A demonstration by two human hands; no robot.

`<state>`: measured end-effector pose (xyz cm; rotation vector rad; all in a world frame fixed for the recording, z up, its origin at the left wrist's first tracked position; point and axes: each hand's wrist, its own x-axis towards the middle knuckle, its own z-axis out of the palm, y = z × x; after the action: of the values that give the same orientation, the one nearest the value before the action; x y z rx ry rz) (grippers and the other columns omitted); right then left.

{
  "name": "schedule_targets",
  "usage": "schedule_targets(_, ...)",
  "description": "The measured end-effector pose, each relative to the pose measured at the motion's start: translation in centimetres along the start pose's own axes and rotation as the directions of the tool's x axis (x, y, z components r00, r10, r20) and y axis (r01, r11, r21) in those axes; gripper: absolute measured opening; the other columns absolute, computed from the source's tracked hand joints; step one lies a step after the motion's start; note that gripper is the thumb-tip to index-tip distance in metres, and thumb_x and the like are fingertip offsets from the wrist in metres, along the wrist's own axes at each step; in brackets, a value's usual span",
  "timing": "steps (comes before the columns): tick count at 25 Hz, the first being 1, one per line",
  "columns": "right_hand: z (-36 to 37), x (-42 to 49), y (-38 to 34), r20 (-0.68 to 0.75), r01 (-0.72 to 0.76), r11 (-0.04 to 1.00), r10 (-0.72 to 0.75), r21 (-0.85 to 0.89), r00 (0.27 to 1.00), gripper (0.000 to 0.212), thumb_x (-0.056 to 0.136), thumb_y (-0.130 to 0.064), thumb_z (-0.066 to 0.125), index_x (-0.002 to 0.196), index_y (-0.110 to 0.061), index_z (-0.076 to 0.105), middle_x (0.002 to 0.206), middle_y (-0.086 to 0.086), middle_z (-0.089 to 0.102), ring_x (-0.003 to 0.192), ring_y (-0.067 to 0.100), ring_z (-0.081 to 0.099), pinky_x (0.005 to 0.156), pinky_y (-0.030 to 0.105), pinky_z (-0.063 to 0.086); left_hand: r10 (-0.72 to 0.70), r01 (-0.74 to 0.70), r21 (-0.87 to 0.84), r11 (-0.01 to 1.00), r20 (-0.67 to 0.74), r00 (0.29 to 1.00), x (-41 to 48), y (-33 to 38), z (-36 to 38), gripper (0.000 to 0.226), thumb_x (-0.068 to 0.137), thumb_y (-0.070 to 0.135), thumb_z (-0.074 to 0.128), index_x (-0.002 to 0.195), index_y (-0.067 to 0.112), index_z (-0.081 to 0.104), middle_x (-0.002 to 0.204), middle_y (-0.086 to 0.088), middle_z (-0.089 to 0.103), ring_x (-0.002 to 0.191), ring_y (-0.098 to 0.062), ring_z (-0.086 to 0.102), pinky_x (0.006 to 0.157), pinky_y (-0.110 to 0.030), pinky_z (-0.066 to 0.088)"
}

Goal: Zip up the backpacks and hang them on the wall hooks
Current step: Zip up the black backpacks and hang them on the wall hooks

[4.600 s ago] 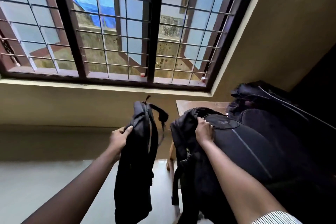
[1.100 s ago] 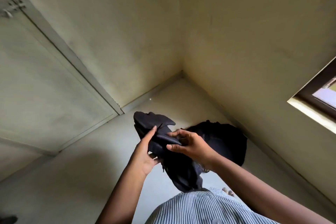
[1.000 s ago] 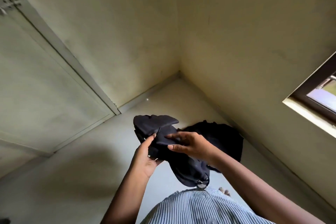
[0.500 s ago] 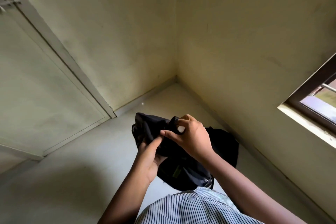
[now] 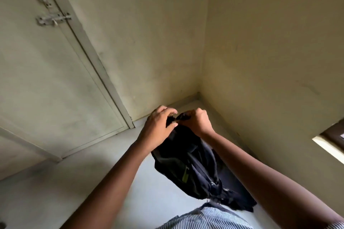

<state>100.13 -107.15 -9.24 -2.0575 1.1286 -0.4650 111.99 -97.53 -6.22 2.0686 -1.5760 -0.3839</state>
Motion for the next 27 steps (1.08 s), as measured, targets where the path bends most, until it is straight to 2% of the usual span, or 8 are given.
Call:
schedule_targets(2, -1.1, 1.8, -1.1, 0.014, 0.084, 0.996, -0.084, -0.007, 0.996, 0.03, 0.069, -0.035, 0.079, 0.086, -0.01, 0.077, 0.08, 0.014, 0.075, 0.068, -0.005, 0.052, 0.055, 0.017, 0.039, 0.003, -0.01, 0.034, 0.999, 0.194, 0.981, 3.5, -1.1, -0.2, 0.043, 0.082, 0.024, 0.065, 0.123, 0.017, 0.057, 0.118, -0.006, 0.063, 0.112, -0.022, 0.058, 0.095, -0.036, 0.046)
schedule_targets(6, -3.8, 6.5, -1.9, -0.022, 0.075, 0.997, -0.075, 0.035, 0.997, 0.029, 0.067, -0.04, 0.079, 0.077, -0.013, 0.077, 0.039, -0.011, 0.053, 0.043, -0.013, 0.043, 0.044, 0.015, 0.033, -0.053, 0.103, -0.255, 0.962, 0.196, 0.979, 9.7, -2.4, -0.5, 0.017, 0.074, 0.026, 0.076, 0.084, 0.015, 0.069, 0.08, 0.0, 0.07, 0.081, -0.009, 0.062, 0.07, -0.027, 0.044)
schedule_targets(9, -5.6, 11.4, -2.0, -0.101, 0.064, 0.984, -0.047, 0.168, 0.994, 0.026, 0.063, -0.036, 0.083, 0.075, -0.014, 0.078, 0.036, -0.02, 0.054, 0.036, -0.016, 0.042, 0.04, 0.005, 0.032, -0.095, 0.165, -0.478, 0.863, 0.168, 0.981, 14.9, -2.9, -1.6, 0.016, 0.069, 0.024, 0.079, 0.085, 0.02, 0.076, 0.086, 0.0, 0.075, 0.089, -0.012, 0.067, 0.088, -0.033, 0.051)
schedule_targets(13, -7.8, 20.0, -3.3, -0.079, 0.038, 0.951, -0.014, 0.308, 0.997, 0.024, 0.064, -0.033, 0.083, 0.051, -0.022, 0.066, 0.035, -0.014, 0.052, 0.035, -0.006, 0.04, 0.04, 0.012, 0.032, -0.113, 0.147, -0.514, 0.845, 0.098, 0.989, 23.4, -3.1, -4.0, 0.014, 0.073, 0.015, 0.077, 0.087, 0.013, 0.077, 0.081, 0.0, 0.074, 0.091, -0.015, 0.068, 0.097, -0.039, 0.05)
schedule_targets(17, -10.5, 28.0, -5.6, -0.033, 0.03, 0.94, -0.02, 0.34, 0.999, 0.016, 0.066, -0.033, 0.082, 0.061, -0.025, 0.069, 0.047, -0.016, 0.057, 0.04, -0.006, 0.044, 0.047, 0.015, 0.035, -0.143, 0.09, -0.445, 0.891, -0.086, 0.986, 31.8, -2.9, -7.8, 0.013, 0.075, 0.014, 0.075, 0.085, 0.005, 0.076, 0.076, -0.002, 0.073, 0.076, -0.012, 0.066, 0.088, -0.034, 0.052)
schedule_targets(21, -12.7, 35.3, -9.2, -0.041, 0.084, 0.924, -0.074, 0.372, 0.996, 0.019, 0.073, -0.03, 0.078, 0.084, -0.015, 0.077, 0.074, -0.004, 0.069, 0.065, -0.001, 0.057, 0.065, 0.016, 0.045, -0.157, 0.044, -0.383, 0.923, -0.268, 0.95, 38.9, -3.5, -12.4, 0.009, 0.073, 0.022, 0.077, 0.078, 0.015, 0.077, 0.084, -0.007, 0.076, 0.082, -0.016, 0.07, 0.086, -0.037, 0.054)
schedule_targets(25, -14.8, 41.8, -14.3, -0.156, 0.185, 0.924, -0.139, 0.334, 0.978, 0.018, 0.079, -0.028, 0.07, 0.09, -0.015, 0.076, 0.082, -0.002, 0.068, 0.067, 0.0, 0.057, 0.052, 0.003, 0.041, -0.075, -0.042, -0.296, 0.954, -0.372, 0.925, 44.8, -2.6, -18.3, 0.015, 0.076, 0.02, 0.074, 0.085, 0.009, 0.077, 0.088, -0.008, 0.076, 0.084, -0.016, 0.069, 0.083, -0.032, 0.054)
schedule_targets(27, -16.1, 44.7, -16.6, -0.224, 0.255, 0.928, -0.197, 0.272, 0.954, 0.018, 0.082, -0.026, 0.065, 0.09, -0.014, 0.076, 0.09, 0.002, 0.073, 0.077, 0.008, 0.064, 0.058, 0.009, 0.043, 0.012, -0.104, -0.211, 0.972, -0.396, 0.918, 47.7, -1.8, -21.3, 0.015, 0.078, 0.02, 0.073, 0.088, 0.009, 0.077, 0.089, -0.006, 0.075, 0.082, -0.013, 0.068, 0.075, -0.019, 0.052)
